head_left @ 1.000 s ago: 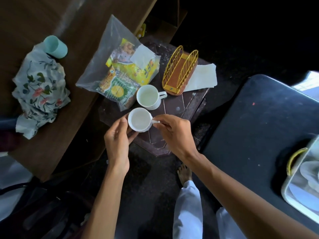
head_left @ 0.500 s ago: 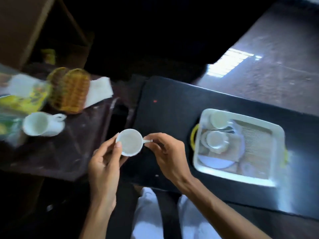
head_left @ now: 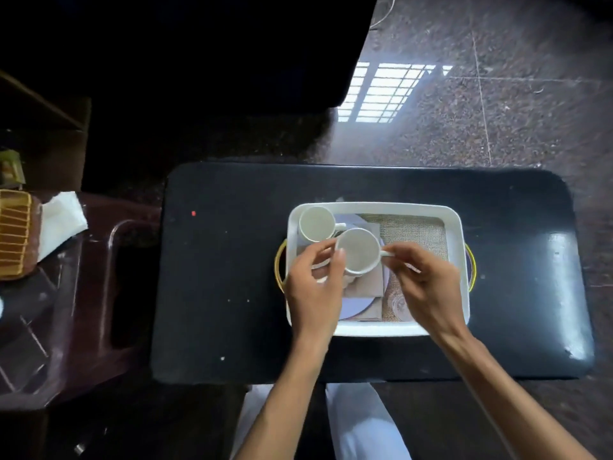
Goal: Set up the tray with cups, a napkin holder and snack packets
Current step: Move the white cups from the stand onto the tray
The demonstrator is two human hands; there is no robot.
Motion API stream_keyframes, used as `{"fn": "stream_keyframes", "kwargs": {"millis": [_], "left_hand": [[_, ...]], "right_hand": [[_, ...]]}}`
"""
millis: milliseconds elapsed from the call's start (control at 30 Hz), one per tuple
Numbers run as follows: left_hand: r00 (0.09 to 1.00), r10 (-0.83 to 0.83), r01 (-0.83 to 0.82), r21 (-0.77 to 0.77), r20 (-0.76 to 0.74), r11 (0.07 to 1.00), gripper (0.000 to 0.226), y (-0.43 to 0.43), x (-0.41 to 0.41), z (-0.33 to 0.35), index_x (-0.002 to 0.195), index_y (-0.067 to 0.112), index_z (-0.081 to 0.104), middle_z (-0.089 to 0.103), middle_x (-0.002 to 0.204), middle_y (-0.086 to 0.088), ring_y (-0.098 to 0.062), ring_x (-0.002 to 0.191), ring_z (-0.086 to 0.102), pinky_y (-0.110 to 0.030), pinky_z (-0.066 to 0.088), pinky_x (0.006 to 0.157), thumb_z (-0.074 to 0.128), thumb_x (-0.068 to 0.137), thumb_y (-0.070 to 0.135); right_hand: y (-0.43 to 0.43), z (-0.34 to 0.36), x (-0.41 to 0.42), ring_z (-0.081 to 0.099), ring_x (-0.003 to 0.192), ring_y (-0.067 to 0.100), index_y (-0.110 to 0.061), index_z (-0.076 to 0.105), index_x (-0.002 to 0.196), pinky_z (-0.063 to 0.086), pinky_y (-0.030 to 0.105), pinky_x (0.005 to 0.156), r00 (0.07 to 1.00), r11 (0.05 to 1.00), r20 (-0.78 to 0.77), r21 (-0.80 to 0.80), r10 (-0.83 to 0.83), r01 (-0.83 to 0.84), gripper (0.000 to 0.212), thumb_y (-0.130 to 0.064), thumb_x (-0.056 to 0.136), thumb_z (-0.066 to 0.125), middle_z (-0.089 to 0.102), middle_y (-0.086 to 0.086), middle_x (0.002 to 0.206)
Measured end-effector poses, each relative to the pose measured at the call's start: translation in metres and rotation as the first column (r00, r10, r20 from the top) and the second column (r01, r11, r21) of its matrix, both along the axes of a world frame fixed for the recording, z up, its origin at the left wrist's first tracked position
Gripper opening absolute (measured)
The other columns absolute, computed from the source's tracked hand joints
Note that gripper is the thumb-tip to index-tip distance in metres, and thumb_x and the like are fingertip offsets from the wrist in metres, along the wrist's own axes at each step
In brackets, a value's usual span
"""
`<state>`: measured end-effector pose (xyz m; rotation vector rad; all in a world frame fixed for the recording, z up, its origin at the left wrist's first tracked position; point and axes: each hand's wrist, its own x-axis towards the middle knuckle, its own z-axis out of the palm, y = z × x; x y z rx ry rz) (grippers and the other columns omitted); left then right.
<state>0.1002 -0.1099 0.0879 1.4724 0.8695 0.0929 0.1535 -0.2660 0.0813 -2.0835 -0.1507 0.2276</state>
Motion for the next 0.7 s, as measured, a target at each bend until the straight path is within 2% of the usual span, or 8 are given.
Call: {"fn": "stream_keyframes", "kwargs": {"millis": [100, 167, 267, 367, 533, 700], "left_hand": [[0.999, -0.033, 0.034, 0.054, -0.017, 0.998, 0.011, -0.028, 0.023, -0.016, 0.103, 0.022, 0.075, 0.073, 0.096, 0.014, 0.017, 0.086, 0.066, -0.007, 0.054, 0.074, 0.072, 0.094, 0.017], [0.998, -0.047, 0.051, 0.096, -0.052, 0.994, 0.012, -0.04, 0.035, -0.028, 0.107, 0.015, 0.075, 0.072, 0.097, 0.012, 0.022, 0.084, 0.063, -0.001, 0.048, 0.075, 0.069, 0.096, 0.014], [0.992, -0.032, 0.047, 0.13, -0.119, 0.99, 0.013, -0.05, 0.05, -0.044, 0.107, 0.011, 0.074, 0.075, 0.102, 0.006, 0.007, 0.089, 0.067, -0.006, 0.05, 0.08, 0.065, 0.098, 0.014], [0.988, -0.009, 0.036, 0.172, -0.152, 0.984, 0.011, -0.054, 0.062, -0.058, 0.104, 0.009, 0.073, 0.076, 0.1, 0.002, -0.011, 0.094, 0.069, -0.006, 0.046, 0.076, 0.063, 0.099, 0.013], [0.975, 0.022, 0.028, 0.216, -0.223, 0.976, 0.007, -0.057, 0.069, -0.072, 0.104, 0.013, 0.068, 0.075, 0.102, 0.001, -0.01, 0.092, 0.068, -0.002, 0.044, 0.072, 0.064, 0.099, 0.014], [0.967, 0.057, 0.007, 0.247, -0.25, 0.969, 0.003, -0.06, 0.07, -0.08, 0.097, 0.014, 0.062, 0.073, 0.094, 0.002, -0.01, 0.084, 0.067, -0.011, 0.045, 0.071, 0.064, 0.098, 0.013]], "right_hand": [[-0.026, -0.022, 0.022, 0.07, 0.085, -0.001, -0.017, 0.073, 0.1, 0.057, 0.016, 0.078, 1.0, 0.998, -0.017, -0.055, -0.021, 0.02, 0.019, -0.003, 0.087, 0.072, 0.073, -0.012, 0.089], [-0.035, -0.037, 0.034, 0.07, 0.082, 0.003, -0.013, 0.074, 0.101, 0.056, 0.014, 0.078, 0.999, 0.997, -0.027, -0.073, -0.017, 0.015, 0.015, -0.005, 0.088, 0.073, 0.074, -0.007, 0.089], [-0.038, -0.057, 0.048, 0.071, 0.084, 0.006, -0.009, 0.074, 0.101, 0.057, 0.019, 0.078, 0.999, 0.998, -0.05, -0.067, -0.012, 0.008, 0.014, -0.008, 0.088, 0.073, 0.074, -0.002, 0.09], [-0.038, -0.074, 0.06, 0.068, 0.084, -0.003, -0.009, 0.074, 0.101, 0.056, 0.013, 0.078, 0.998, 0.999, -0.065, -0.048, -0.014, 0.011, 0.014, -0.007, 0.087, 0.073, 0.074, -0.004, 0.089], [-0.037, -0.094, 0.07, 0.065, 0.084, -0.015, -0.007, 0.074, 0.101, 0.052, 0.007, 0.077, 0.995, 0.999, -0.102, -0.029, 0.015, -0.018, 0.014, -0.002, 0.087, 0.071, 0.07, -0.013, 0.087], [-0.039, -0.104, 0.072, 0.067, 0.088, -0.006, -0.006, 0.074, 0.099, 0.054, 0.01, 0.078, 0.995, 0.999, -0.102, -0.025, 0.022, -0.025, 0.012, -0.003, 0.087, 0.072, 0.075, -0.003, 0.091]]}}
